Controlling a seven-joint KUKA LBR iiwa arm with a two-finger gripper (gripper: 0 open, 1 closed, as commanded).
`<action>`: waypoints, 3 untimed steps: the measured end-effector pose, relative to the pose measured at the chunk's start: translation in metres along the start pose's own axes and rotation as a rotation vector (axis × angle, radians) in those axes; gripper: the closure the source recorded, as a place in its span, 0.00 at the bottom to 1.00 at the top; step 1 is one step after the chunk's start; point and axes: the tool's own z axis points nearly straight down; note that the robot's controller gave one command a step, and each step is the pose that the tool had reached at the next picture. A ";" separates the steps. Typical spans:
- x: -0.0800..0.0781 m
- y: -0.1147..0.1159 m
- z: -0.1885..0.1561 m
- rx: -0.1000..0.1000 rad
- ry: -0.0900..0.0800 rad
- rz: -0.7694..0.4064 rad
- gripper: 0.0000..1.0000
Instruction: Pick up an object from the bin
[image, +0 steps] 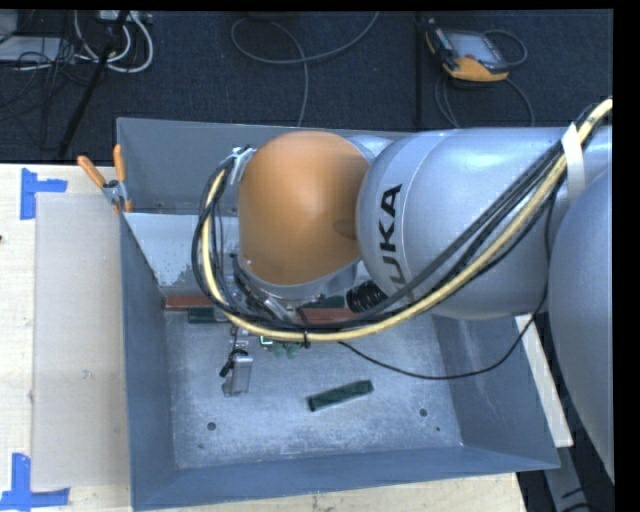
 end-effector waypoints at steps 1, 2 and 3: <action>-0.002 -0.001 -0.004 -0.002 -0.008 0.004 0.00; -0.074 -0.009 0.051 -0.007 -0.020 -0.002 0.00; -0.121 -0.009 0.096 -0.003 -0.011 0.006 0.00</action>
Offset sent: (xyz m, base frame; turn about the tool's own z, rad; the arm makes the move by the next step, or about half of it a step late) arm 0.0818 -0.0115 -0.0658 -0.0017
